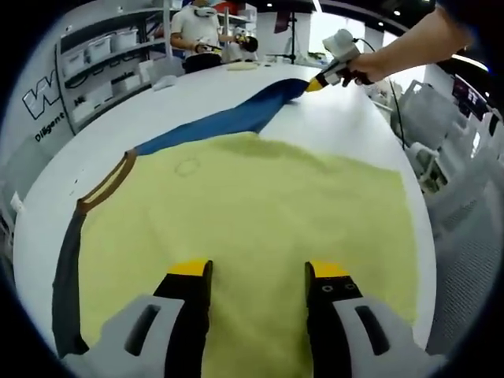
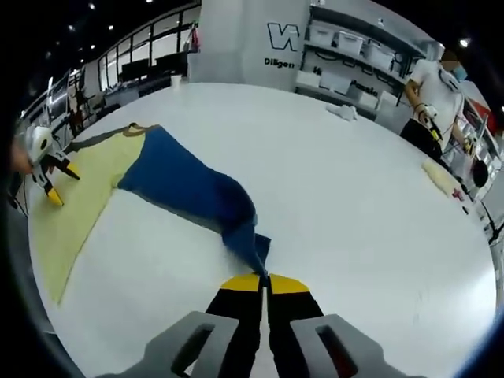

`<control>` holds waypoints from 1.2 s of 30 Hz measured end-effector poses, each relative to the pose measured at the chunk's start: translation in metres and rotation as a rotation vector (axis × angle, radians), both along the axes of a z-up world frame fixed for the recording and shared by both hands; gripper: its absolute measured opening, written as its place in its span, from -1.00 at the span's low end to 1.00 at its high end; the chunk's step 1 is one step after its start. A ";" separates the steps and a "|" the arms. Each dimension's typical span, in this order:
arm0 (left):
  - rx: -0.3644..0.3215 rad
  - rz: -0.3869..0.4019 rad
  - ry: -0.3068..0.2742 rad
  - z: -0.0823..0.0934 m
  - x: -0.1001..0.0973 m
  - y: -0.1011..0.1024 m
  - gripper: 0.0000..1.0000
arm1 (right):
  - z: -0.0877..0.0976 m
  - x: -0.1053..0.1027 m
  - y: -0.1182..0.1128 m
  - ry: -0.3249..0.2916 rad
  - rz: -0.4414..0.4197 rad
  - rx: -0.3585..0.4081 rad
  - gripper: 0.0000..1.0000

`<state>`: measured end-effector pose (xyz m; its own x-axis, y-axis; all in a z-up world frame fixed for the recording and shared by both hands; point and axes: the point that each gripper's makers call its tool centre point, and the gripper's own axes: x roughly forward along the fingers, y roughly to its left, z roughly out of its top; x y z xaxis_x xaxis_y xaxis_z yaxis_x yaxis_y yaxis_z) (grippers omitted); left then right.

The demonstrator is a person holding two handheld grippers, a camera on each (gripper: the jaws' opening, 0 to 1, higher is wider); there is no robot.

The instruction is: Fold the garment on the visible template until the final outline fits inside the template.

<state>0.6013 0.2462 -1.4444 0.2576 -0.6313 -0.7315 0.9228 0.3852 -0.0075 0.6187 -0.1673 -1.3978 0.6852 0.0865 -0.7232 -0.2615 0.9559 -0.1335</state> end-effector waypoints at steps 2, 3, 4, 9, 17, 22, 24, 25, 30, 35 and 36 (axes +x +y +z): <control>0.000 0.000 0.000 0.000 0.000 0.000 0.07 | 0.008 0.005 -0.007 -0.009 0.002 -0.012 -1.00; 0.001 0.000 0.000 0.000 0.000 0.000 0.07 | 0.010 0.007 -0.010 -0.008 -0.002 -0.011 -1.00; 0.001 0.000 0.001 0.000 0.000 0.000 0.07 | 0.013 0.009 -0.015 -0.004 -0.007 -0.017 -1.00; 0.002 0.001 0.002 0.000 0.000 0.000 0.07 | 0.028 0.019 -0.032 0.008 -0.019 -0.032 -1.00; 0.005 0.001 0.005 0.000 0.000 0.000 0.06 | 0.031 0.020 -0.046 0.044 -0.016 -0.036 -1.00; 0.009 0.001 0.006 0.000 0.001 0.000 0.05 | 0.022 0.025 -0.049 0.058 -0.030 -0.040 -1.00; 0.011 0.001 0.007 0.000 0.001 0.000 0.05 | 0.015 0.025 -0.045 0.068 -0.033 -0.021 -0.99; 0.011 0.001 0.007 0.000 0.001 0.000 0.05 | 0.008 0.023 -0.040 0.092 -0.040 0.013 -0.88; 0.011 0.004 0.008 0.000 0.001 0.000 0.05 | -0.013 0.021 -0.034 0.135 -0.062 0.062 -0.61; 0.010 0.006 0.008 0.000 0.001 0.000 0.04 | -0.022 0.024 -0.035 0.148 -0.112 0.134 -0.50; 0.010 0.006 0.008 0.000 0.001 0.000 0.04 | -0.025 0.026 -0.035 0.153 -0.143 0.173 -0.48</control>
